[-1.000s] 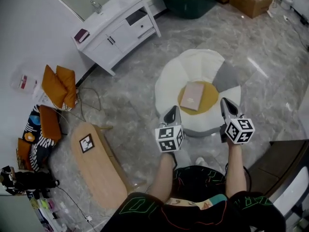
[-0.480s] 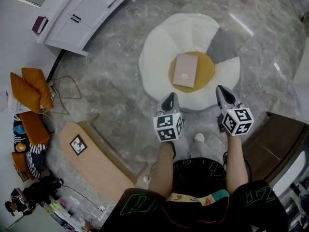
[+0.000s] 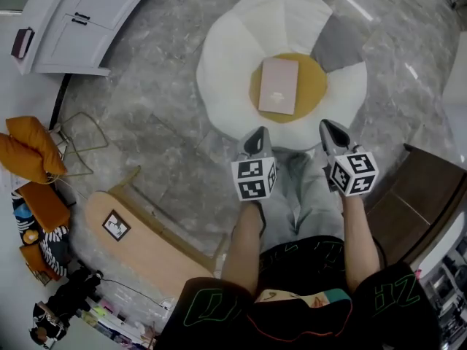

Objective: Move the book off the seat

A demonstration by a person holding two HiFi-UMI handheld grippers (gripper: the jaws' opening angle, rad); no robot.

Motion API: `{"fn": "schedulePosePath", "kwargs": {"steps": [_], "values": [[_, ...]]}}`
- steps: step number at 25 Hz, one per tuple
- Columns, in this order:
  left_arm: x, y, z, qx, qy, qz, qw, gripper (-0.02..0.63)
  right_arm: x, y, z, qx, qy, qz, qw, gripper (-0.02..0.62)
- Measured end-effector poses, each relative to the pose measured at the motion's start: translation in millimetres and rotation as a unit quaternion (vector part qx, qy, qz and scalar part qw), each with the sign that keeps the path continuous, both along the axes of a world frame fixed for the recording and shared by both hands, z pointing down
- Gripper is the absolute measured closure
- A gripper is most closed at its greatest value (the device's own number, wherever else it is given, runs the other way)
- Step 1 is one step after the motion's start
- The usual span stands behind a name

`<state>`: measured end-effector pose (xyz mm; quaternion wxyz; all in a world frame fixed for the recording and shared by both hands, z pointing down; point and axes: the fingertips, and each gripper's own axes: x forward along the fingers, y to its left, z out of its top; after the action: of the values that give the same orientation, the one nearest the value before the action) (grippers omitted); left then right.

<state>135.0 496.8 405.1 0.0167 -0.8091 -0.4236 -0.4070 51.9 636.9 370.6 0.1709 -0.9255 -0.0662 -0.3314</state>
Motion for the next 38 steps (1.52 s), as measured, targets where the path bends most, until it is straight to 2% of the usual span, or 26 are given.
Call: {"fn": "schedulePosePath", "kwargs": {"steps": [6, 22, 31, 34, 36, 38], "values": [[-1, 18, 55, 0.018, -0.019, 0.031, 0.9992, 0.595, -1, 15, 56, 0.009, -0.035, 0.007, 0.999, 0.592], [30, 34, 204, 0.061, -0.057, 0.058, 0.9949, 0.594, 11, 28, 217, 0.047, -0.081, 0.027, 0.995, 0.592], [19, 32, 283, 0.103, -0.096, 0.081, 0.9868, 0.592, -3, 21, 297, 0.083, -0.113, 0.039, 0.989, 0.592], [19, 36, 302, 0.115, -0.104, 0.101, 0.9827, 0.590, -1, 22, 315, 0.089, -0.122, 0.040, 0.988, 0.592], [17, 38, 315, 0.123, -0.110, 0.115, 0.9796, 0.520, -1, 21, 326, 0.095, -0.126, 0.040, 0.987, 0.592], [17, 39, 327, 0.128, -0.117, 0.122, 0.9772, 0.478, -2, 18, 339, 0.110, -0.132, 0.040, 0.984, 0.493]]}}
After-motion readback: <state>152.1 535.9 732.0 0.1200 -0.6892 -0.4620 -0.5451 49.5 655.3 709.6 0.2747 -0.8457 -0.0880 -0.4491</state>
